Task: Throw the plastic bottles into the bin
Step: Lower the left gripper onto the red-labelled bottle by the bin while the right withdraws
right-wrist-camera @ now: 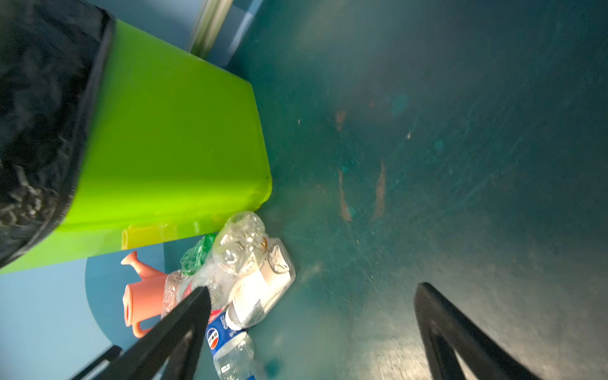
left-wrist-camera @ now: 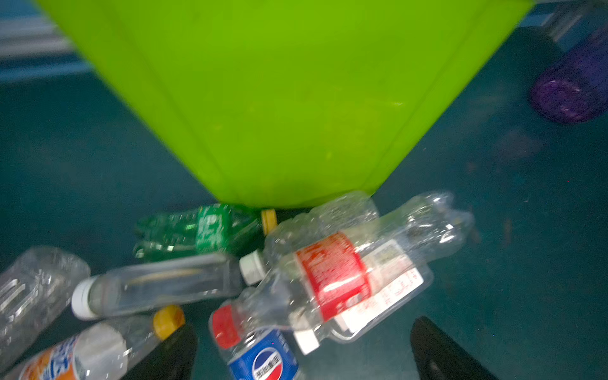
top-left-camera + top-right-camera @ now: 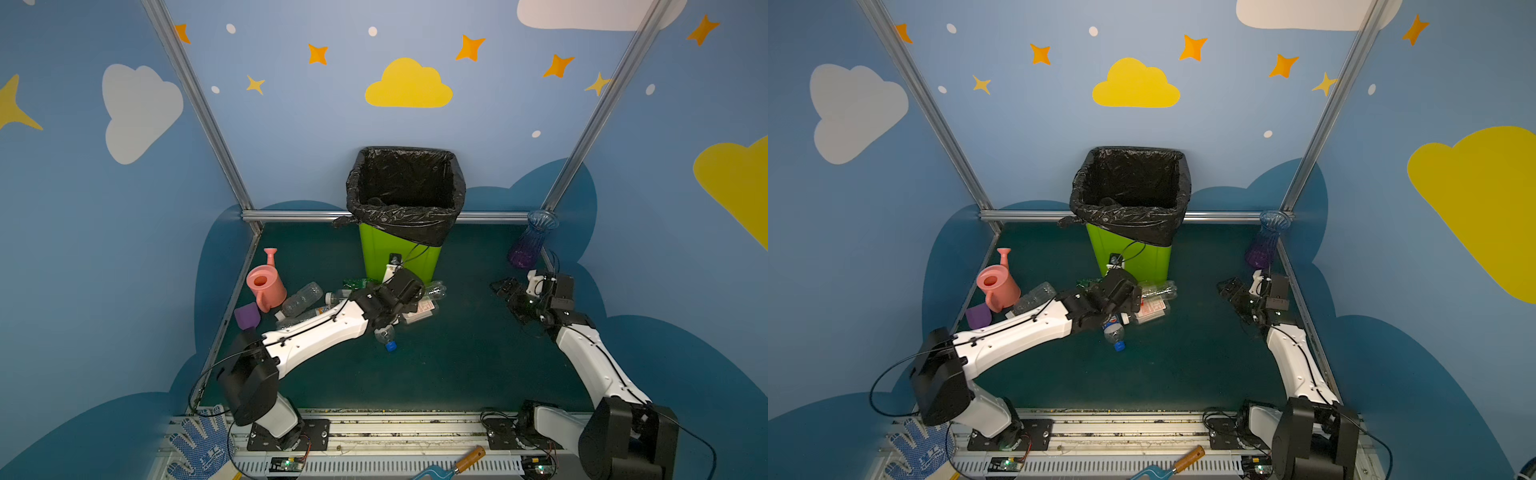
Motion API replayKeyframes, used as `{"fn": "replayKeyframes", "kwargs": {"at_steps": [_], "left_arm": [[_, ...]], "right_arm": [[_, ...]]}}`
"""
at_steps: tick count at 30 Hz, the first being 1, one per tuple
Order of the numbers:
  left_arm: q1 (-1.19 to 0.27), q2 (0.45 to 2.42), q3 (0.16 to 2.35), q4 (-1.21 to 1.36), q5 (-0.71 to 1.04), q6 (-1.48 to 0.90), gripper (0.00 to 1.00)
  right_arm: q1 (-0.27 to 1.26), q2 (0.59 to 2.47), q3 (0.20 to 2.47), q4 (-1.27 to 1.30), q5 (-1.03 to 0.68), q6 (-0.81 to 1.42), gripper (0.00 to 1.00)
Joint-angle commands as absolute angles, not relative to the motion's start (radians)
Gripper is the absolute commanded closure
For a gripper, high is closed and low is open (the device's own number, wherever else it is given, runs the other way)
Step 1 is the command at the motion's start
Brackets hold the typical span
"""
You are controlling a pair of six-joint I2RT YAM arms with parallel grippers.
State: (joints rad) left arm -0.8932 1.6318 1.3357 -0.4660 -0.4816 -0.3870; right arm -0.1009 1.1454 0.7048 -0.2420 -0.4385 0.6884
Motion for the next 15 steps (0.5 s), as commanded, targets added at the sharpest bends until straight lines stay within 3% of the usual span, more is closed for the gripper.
{"fn": "replayKeyframes", "kwargs": {"at_steps": [1, 6, 15], "left_arm": [[-0.925, 1.762, 1.494, -0.658, -0.525, -0.169, 0.0], [-0.961, 1.996, 1.745, -0.86, -0.623, 0.09, 0.0], [-0.932, 2.091, 1.846, -0.926, -0.558, 0.31, 0.0]], "right_arm": [[-0.134, 1.15, 0.645, -0.197, -0.509, 0.701, 0.05], [-0.199, 1.167, 0.613, -0.176, -0.55, 0.7, 0.05], [-0.29, 1.191, 0.588, -0.18, -0.59, 0.682, 0.05]]}}
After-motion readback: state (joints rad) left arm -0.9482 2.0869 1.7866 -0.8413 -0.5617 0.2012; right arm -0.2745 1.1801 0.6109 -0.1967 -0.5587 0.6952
